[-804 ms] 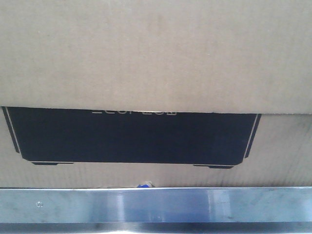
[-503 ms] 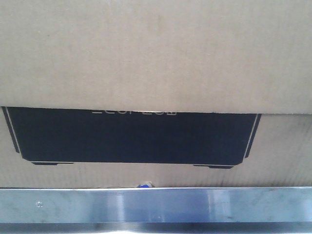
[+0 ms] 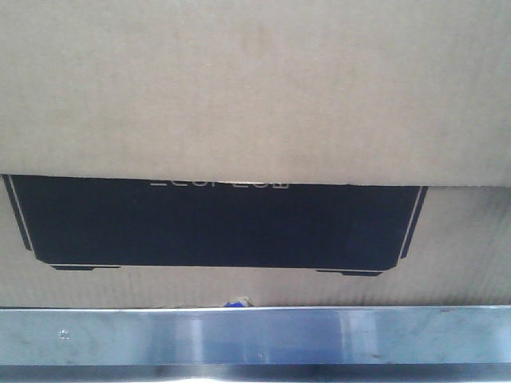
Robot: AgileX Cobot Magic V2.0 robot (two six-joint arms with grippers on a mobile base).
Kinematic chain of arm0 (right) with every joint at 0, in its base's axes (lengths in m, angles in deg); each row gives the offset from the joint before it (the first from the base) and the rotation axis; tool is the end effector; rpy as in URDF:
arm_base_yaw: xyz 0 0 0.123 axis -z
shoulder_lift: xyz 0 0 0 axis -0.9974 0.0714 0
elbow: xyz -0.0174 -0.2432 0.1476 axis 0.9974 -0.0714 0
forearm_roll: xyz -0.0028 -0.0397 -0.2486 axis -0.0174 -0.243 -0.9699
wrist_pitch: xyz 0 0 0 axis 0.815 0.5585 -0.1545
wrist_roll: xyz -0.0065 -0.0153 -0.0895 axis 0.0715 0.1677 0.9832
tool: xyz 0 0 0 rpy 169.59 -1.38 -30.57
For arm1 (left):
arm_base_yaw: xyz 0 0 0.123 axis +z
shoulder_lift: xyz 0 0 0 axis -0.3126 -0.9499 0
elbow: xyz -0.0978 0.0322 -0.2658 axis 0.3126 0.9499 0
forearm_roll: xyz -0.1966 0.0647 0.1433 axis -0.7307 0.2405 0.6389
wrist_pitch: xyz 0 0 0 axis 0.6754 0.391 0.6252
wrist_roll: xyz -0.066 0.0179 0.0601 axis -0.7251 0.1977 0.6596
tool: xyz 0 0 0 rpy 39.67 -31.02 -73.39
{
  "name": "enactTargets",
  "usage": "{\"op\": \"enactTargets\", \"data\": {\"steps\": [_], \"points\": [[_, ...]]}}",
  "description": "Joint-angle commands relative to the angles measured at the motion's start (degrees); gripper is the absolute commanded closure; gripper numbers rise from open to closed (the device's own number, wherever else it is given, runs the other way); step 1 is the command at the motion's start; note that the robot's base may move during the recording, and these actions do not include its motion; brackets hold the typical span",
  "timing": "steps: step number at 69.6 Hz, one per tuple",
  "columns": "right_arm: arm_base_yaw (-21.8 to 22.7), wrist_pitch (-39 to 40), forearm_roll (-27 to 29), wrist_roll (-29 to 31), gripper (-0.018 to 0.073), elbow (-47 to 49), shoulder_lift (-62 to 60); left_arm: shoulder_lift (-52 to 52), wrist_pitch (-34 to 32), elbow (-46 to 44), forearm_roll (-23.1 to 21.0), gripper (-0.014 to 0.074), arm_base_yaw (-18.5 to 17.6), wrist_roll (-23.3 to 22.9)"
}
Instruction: Grab box from left shelf to table start
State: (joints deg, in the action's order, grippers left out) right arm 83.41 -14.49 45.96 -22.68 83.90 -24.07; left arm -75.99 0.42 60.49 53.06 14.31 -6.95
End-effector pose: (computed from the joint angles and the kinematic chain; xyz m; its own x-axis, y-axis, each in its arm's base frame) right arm 0.0564 0.0041 0.1889 -0.0951 0.0785 -0.9924 -0.0539 0.9950 0.0839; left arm 0.0568 -0.0040 0.1981 0.0128 0.0224 -0.9997 0.0691 0.9973 0.0232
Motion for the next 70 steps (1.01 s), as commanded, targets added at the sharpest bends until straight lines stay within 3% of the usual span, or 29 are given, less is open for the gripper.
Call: {"op": "enactTargets", "data": {"steps": [1,10,16,35,40,49,61,70], "points": [[-0.09,5.09,-0.23,0.20,0.0502,-0.13,-0.49,1.01,-9.16,-0.31,-0.65,0.0696,-0.01,-0.11],[-0.09,5.09,-0.23,0.20,0.0503,-0.13,-0.50,0.78,-15.60,-1.50,-6.63,0.0696,-0.01,-0.11],[-0.09,5.09,-0.23,0.20,0.0503,-0.13,-0.50,0.28,-14.43,-5.01,-7.69,0.0696,-0.01,-0.11],[-0.09,5.13,-0.23,0.20,0.0503,-0.13,-0.50,-5.94,3.89,-21.50,-4.70,0.0654,-0.11,-0.11],[-0.09,5.13,-0.23,0.20,0.0503,-0.13,-0.50,-7.39,7.74,-24.69,-4.65,0.0552,-0.11,0.01],[-0.09,5.13,-0.23,0.20,0.0503,-0.13,-0.50,-9.24,13.66,-29.40,-4.65,0.0290,-0.11,0.01],[-0.09,5.41,-0.23,0.20,0.0503,-0.13,-0.50,-14.41,23.09,-38.99,-5.41,0.0300,-0.11,0.01],[-0.09,6.70,-0.23,0.20,0.0503,-0.13,-0.50,-20.54,32.72,-48.00,-5.47,0.0300,-6.59,0.08]]}}
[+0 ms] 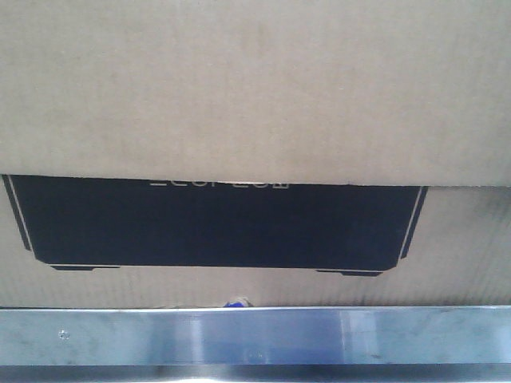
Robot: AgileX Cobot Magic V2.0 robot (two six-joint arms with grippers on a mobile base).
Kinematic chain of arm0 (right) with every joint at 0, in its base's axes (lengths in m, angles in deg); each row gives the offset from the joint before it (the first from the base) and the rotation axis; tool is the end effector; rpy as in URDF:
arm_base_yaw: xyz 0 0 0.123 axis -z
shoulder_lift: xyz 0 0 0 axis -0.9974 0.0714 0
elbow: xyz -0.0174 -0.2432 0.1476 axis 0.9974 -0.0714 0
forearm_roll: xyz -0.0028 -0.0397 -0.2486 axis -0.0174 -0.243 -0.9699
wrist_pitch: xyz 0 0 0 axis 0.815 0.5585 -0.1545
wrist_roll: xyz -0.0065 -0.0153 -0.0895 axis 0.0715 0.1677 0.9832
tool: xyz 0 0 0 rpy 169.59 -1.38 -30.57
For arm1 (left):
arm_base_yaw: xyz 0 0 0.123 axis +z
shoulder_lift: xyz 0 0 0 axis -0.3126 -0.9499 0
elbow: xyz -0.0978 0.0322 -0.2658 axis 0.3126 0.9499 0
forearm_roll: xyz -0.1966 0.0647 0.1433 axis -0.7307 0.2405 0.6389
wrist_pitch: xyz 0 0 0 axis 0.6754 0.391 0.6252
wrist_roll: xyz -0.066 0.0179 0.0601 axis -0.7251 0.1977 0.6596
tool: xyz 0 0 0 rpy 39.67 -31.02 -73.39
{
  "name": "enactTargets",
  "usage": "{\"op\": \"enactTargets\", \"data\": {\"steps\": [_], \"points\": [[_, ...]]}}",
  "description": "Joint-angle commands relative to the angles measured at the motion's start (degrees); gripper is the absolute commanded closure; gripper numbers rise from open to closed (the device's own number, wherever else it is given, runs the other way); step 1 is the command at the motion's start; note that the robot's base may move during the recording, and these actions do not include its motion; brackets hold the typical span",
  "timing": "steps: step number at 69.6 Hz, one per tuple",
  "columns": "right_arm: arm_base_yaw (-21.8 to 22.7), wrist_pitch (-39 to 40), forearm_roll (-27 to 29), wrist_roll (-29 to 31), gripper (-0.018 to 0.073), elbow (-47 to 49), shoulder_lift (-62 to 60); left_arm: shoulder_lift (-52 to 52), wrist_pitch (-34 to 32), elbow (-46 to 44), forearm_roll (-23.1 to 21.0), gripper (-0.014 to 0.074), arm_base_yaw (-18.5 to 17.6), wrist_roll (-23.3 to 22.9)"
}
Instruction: Grab box from left shelf to table start
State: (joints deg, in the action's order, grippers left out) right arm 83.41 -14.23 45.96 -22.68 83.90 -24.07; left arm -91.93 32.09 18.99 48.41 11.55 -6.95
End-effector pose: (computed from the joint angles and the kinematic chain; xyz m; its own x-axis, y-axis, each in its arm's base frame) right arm 0.0565 0.0040 0.1893 -0.0906 0.0788 -0.9928 -0.0537 0.9950 0.0839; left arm 0.0352 -0.0095 0.3685 -0.0990 -0.0281 -0.9947 0.1708 0.9843 -0.0448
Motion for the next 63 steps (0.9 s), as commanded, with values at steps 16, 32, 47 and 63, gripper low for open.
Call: {"op": "enactTargets", "data": {"steps": [16,32,47,63], "points": [[-0.09,8.54,-0.23,0.20,0.0503,-0.13,-0.50,-22.19,13.56,-22.95,0.63,0.0300,-12.39,-6.56],[-0.09,9.93,-0.17,0.15,0.0503,-0.13,-0.50,-38.14,20.02,-33.23,3.63,0.0300,-9.21,-8.19],[-0.09,11.34,2.74,0.15,0.0503,2.12,-0.50,-48.23,25.72,-37.29,3.78,0.0300,-5.21,-9.45],[-0.09,0.32,2.86,0.15,0.0498,12.76,-0.45,-52.55,26.98,-38.01,5.96,0.0300,-5.20,-9.45]]}}
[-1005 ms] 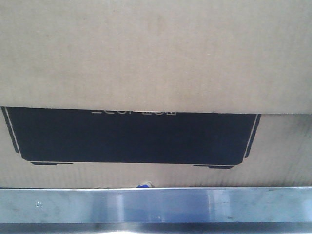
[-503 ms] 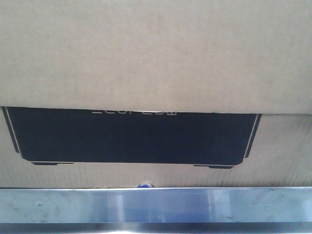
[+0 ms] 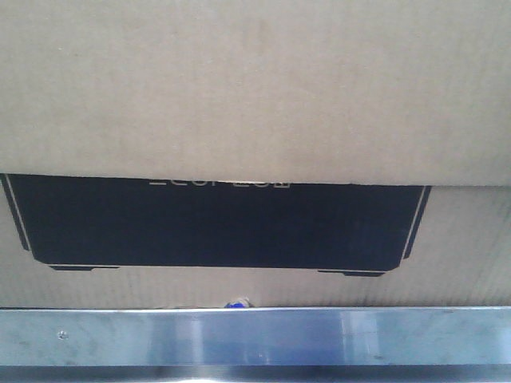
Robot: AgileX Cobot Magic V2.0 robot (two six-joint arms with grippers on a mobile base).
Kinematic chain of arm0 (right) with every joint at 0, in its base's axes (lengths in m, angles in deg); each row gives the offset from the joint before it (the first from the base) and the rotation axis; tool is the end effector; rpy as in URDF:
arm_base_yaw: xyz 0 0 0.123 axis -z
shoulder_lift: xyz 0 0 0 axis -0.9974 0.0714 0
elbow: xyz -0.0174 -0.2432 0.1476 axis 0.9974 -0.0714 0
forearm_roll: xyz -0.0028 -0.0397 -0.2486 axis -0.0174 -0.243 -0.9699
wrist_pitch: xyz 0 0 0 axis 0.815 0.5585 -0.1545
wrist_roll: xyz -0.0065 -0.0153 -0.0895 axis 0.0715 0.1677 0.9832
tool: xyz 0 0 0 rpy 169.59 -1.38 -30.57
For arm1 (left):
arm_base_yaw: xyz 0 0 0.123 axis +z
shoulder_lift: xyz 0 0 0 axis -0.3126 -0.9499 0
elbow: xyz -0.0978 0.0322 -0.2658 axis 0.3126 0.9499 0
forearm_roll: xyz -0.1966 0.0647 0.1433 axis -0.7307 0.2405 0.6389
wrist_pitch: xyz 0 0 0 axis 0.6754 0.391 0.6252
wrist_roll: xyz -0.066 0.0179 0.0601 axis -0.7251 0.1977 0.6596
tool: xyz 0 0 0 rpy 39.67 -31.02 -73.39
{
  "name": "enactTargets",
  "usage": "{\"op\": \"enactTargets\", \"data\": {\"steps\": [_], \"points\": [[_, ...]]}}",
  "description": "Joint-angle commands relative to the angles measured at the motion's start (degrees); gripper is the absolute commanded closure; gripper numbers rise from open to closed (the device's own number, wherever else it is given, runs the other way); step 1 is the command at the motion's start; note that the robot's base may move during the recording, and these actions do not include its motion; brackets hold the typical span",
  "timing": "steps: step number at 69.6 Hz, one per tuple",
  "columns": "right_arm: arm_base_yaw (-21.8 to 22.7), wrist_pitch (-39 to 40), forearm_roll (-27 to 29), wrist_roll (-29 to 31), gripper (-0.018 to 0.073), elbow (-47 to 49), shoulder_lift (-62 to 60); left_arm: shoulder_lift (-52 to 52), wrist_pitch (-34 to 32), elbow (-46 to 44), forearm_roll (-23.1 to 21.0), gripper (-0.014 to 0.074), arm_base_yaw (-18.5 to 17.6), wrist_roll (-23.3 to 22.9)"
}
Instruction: Grab box from left shelf to table start
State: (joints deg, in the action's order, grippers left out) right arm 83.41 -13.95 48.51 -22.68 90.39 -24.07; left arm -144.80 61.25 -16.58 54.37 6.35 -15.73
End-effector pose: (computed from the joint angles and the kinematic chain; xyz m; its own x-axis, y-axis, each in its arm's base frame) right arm 0.0508 0.0043 0.2280 0.0242 0.1277 -0.9915 -0.0707 0.9895 0.1257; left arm 0.2228 -0.0468 0.4018 -0.7880 0.0562 -0.6131 0.1220 0.9903 -0.0660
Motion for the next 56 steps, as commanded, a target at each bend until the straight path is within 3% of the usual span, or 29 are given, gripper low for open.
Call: {"op": "enactTargets", "data": {"steps": [1,9,18,24,39,56], "points": [[-0.09,-0.86,0.31,0.15,0.0492,7.14,-0.37,0.30,-2.19,-2.42,0.00,0.0300,0.00,-0.67],[-0.09,-8.68,0.31,0.21,0.0388,14.54,0.89,0.20,-2.30,-2.61,0.43,0.0300,0.00,-0.67],[-0.09,-15.76,0.31,0.21,0.0149,22.70,6.28,0.20,-2.41,-2.83,2.41,0.0300,0.00,-0.67],[-0.09,-21.54,0.48,0.21,0.0058,29.09,11.59,0.20,-2.41,-2.83,2.44,0.0300,0.00,-0.67],[-0.09,-33.90,0.80,0.75,0.0060,46.34,31.25,0.20,-1.20,-2.83,2.82,0.0300,0.00,-0.30],[-0.09,-35.58,0.80,3.26,0.0060,58.32,49.57,0.20,-1.20,-2.83,3.28,0.0300,0.00,-0.30]]}}
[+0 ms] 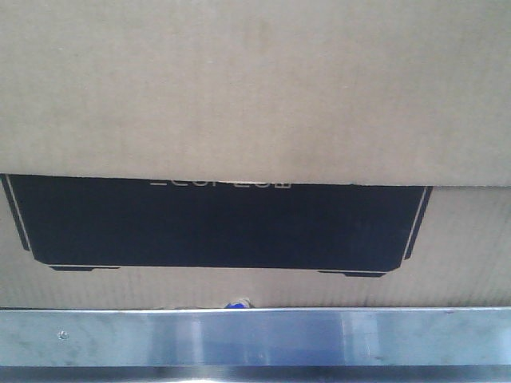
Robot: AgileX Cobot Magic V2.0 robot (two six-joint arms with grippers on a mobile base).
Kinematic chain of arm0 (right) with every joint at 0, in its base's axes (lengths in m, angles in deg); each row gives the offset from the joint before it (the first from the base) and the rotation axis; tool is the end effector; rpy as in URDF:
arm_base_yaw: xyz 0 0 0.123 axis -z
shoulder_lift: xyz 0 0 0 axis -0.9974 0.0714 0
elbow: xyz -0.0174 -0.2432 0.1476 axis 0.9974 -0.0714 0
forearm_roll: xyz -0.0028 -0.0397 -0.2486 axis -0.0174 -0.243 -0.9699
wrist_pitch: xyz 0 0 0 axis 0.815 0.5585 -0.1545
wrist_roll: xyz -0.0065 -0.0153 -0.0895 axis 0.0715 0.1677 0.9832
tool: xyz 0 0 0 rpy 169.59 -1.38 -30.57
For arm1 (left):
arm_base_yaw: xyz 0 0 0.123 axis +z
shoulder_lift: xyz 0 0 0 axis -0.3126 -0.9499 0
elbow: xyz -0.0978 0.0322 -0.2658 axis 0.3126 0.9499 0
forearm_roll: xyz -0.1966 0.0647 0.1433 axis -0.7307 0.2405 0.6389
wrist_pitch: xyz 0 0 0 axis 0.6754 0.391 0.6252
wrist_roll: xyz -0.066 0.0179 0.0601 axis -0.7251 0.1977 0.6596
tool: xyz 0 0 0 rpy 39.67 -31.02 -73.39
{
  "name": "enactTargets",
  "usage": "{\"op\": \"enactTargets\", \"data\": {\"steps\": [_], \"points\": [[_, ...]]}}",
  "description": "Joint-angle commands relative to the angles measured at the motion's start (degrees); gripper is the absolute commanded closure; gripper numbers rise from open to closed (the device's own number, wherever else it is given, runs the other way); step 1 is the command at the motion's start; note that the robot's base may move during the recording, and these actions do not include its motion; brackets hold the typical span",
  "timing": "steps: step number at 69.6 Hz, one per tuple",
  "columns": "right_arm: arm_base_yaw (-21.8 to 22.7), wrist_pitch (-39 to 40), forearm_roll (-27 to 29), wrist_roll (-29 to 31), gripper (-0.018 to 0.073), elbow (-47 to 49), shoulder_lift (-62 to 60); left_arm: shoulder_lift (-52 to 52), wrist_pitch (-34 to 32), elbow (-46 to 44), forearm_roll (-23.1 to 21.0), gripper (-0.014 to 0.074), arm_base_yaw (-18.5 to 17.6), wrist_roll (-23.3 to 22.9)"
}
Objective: Grab box from left shelf to table start
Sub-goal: 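Lift the cardboard box with both grippers and pull it off the shelf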
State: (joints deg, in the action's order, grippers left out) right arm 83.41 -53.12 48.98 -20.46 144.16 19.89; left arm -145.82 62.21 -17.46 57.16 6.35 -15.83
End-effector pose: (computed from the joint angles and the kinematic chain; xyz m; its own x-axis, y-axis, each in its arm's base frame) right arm 0.1285 0.0168 0.4106 -0.4625 0.0233 -0.8863 -0.1328 0.9866 0.0953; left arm 0.2272 -0.0436 0.4014 -0.7944 0.0768 -0.6025 0.1098 0.9938 -0.0181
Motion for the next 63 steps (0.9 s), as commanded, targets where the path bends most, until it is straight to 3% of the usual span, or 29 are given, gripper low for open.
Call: {"op": "enactTargets", "data": {"steps": [1,17,25,33,42,56,63], "points": [[-0.09,3.59,0.32,1.04,0.0060,5.02,6.55,1.22,-2.15,-1.94,0.49,0.0300,0.00,-0.20],[-0.15,3.52,0.32,3.19,0.0090,9.69,20.95,1.22,-2.15,-1.94,0.65,0.0300,0.00,-0.20],[-0.15,3.28,0.32,4.02,0.0281,10.13,24.56,1.22,-2.15,-1.94,1.11,0.0315,0.00,-0.20],[-0.15,3.01,0.32,4.02,0.0524,10.13,25.37,1.22,-2.49,-1.94,1.11,0.0444,0.00,-0.20],[-0.15,3.30,0.13,4.02,0.0505,10.13,25.43,1.22,-2.61,-1.94,1.11,0.0708,0.00,-0.20],[-0.15,3.72,-0.18,3.97,0.0502,10.60,24.52,2.34,-5.31,-1.94,1.11,0.0692,0.00,-0.32],[-0.15,5.06,-0.18,3.97,0.0502,10.60,22.10,6.03,-7.06,-1.94,1.01,0.0689,0.00,-2.88]]}}
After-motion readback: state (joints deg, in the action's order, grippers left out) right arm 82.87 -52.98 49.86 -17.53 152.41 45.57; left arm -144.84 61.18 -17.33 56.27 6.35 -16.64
